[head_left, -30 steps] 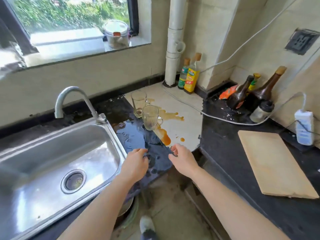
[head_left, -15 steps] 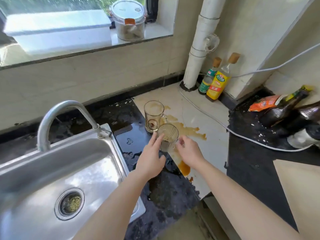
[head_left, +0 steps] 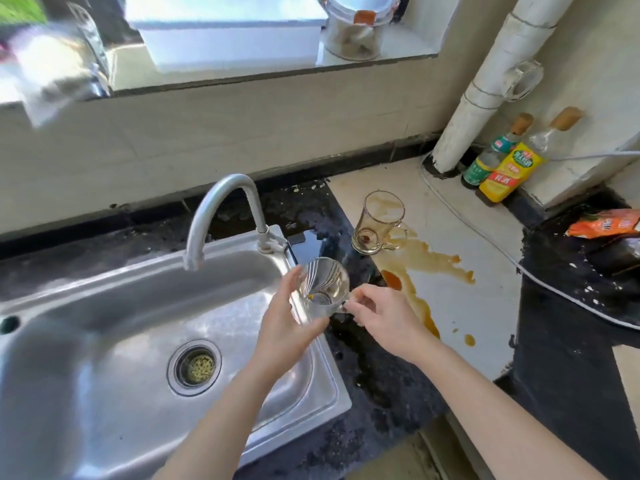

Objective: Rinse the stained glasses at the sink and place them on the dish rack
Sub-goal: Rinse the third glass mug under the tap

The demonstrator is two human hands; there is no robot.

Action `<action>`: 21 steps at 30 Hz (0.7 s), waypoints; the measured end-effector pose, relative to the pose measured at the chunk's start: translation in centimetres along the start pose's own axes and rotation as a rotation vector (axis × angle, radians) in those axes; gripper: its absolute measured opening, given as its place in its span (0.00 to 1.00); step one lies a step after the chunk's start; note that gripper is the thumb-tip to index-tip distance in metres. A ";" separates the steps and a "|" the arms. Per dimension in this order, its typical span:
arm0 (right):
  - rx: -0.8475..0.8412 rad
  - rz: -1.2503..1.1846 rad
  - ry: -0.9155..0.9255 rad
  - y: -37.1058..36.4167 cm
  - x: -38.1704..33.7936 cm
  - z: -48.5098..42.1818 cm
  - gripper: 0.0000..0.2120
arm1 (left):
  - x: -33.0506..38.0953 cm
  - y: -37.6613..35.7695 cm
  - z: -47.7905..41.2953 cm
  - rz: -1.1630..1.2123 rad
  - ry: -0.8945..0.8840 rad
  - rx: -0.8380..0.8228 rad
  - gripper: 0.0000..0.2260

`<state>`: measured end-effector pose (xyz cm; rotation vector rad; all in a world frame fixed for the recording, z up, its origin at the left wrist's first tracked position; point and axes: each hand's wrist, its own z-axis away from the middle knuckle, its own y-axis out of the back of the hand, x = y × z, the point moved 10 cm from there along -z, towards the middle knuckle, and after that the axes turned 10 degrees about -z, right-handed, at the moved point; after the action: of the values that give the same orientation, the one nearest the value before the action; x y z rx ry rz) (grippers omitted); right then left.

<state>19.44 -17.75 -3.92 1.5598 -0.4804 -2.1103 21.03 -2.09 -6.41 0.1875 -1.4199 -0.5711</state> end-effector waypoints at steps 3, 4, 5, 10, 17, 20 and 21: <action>-0.151 -0.030 0.042 -4.3 -3.1 -0.9 0.07 | -3.4 3.7 0.5 0.025 0.041 -0.039 0.30; -0.189 -0.034 0.044 -5.7 -3.7 -1.2 0.07 | -4.7 4.9 0.7 0.006 0.063 -0.033 0.30; -0.223 -0.041 0.037 -7.2 -4.1 -1.5 0.07 | -5.9 6.0 1.0 -0.018 0.088 -0.026 0.30; -0.158 -0.093 -0.053 -10.3 -4.8 -4.8 0.09 | -10.4 9.4 1.8 -0.014 0.186 0.018 0.30; 0.189 0.362 -0.042 -8.2 -6.0 -13.1 0.19 | -14.1 11.1 1.9 -0.006 0.256 0.044 0.33; 0.153 0.582 -0.010 -9.3 -6.2 -15.4 0.15 | -14.0 11.9 1.5 -0.025 0.252 0.079 0.32; 0.170 0.608 -0.008 -9.3 -6.1 -15.7 0.15 | -13.9 12.0 1.4 -0.031 0.248 0.086 0.32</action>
<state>34.45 -6.65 -8.67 1.2730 -1.0138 -1.6367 22.19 15.10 -12.95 0.3373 -1.2029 -0.4943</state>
